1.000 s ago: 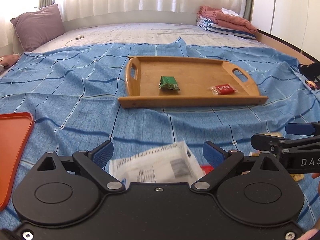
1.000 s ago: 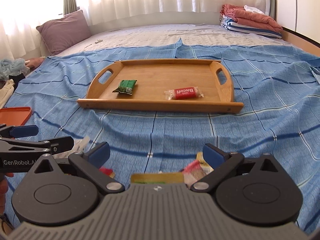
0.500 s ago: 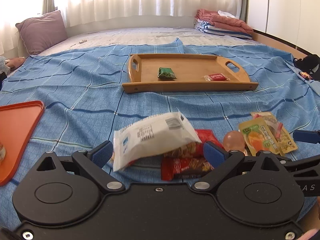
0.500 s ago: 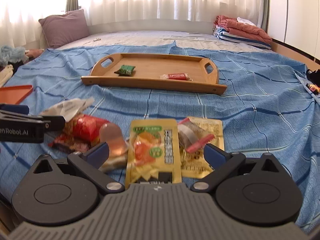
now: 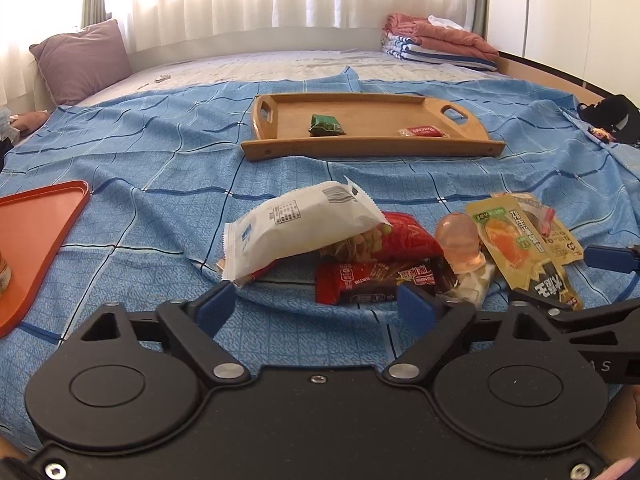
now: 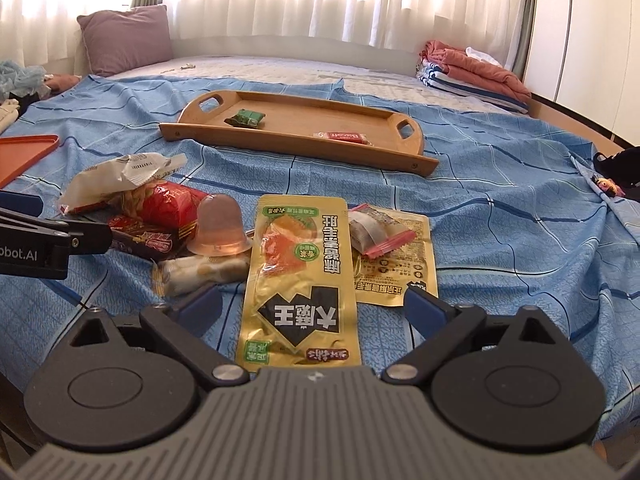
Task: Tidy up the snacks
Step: 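Grasp the red chocolate bar with the left gripper while the right gripper approaches the yellow sauce packet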
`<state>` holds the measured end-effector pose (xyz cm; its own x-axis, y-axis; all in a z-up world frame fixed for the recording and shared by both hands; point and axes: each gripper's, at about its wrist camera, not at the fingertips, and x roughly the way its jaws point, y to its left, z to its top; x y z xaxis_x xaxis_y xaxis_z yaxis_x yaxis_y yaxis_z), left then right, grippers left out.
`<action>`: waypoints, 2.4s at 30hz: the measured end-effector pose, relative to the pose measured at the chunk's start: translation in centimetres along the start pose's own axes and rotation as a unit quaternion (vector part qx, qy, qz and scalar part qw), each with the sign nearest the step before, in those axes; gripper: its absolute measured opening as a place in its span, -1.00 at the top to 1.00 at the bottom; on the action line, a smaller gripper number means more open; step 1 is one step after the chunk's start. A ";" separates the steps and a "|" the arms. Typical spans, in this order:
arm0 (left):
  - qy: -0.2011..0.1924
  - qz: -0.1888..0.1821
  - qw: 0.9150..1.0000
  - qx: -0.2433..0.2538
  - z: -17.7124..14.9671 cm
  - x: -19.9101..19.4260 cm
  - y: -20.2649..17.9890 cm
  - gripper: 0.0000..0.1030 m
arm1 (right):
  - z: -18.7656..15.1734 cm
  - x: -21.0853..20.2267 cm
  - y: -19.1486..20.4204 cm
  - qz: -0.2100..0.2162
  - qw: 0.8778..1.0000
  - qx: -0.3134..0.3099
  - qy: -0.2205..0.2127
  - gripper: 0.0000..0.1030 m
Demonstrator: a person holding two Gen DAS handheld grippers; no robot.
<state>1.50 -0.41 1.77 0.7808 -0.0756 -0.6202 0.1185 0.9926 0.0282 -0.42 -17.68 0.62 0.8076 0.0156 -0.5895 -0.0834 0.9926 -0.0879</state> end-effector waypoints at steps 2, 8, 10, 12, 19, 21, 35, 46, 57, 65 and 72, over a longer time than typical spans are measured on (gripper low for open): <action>-0.001 -0.004 1.000 0.005 -0.1 0.1 -0.3 -0.48 | -0.1 0.1 0.0 -0.002 1.000 0.002 -0.003 -0.84; -0.014 -0.017 1.000 0.013 0.3 0.9 -1.9 -0.82 | -0.5 0.3 0.3 0.000 1.000 0.006 -0.007 -0.76; -0.014 -0.018 1.000 0.015 0.4 1.4 -2.5 -0.83 | -0.7 0.3 0.4 0.000 1.000 0.005 -0.009 -0.76; -0.008 -0.020 1.000 0.015 0.5 2.1 -2.9 -0.84 | -0.7 0.3 0.5 0.001 1.000 0.003 -0.011 -0.76; 0.004 -0.029 1.000 0.001 0.7 3.7 -3.2 -0.84 | -0.9 0.8 0.5 0.007 1.000 0.007 -0.012 -0.76; 0.008 -0.033 0.999 -0.004 0.7 4.0 -3.2 -0.84 | -0.9 1.0 0.5 0.010 1.000 0.010 -0.010 -0.76; 0.010 -0.050 0.999 0.000 0.3 4.0 -3.2 -0.27 | -0.8 1.7 0.7 0.015 1.000 0.012 -0.004 -0.84; -0.009 -0.021 0.999 0.044 -0.4 2.2 -2.8 -0.25 | -0.8 1.8 1.0 0.004 1.000 0.005 -0.004 -0.90; -0.034 -0.012 0.999 0.029 -0.7 1.9 -1.7 -0.85 | -0.7 1.4 0.7 -0.005 1.000 0.025 -0.014 -0.90; -0.005 -0.051 0.999 -0.019 -0.9 3.1 -1.2 -0.94 | -0.7 0.7 0.2 0.002 1.000 0.013 -0.018 -0.86; -0.013 -0.038 0.999 -0.004 -1.1 3.0 -1.5 -0.25 | -0.5 1.4 0.7 0.032 0.999 0.019 -0.004 -0.61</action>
<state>2.96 -2.02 -1.03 0.7852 -0.1523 -0.6002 0.1728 0.9847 -0.0238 0.35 -17.03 -0.68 0.8061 0.0799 -0.5863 -0.1124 0.9935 -0.0192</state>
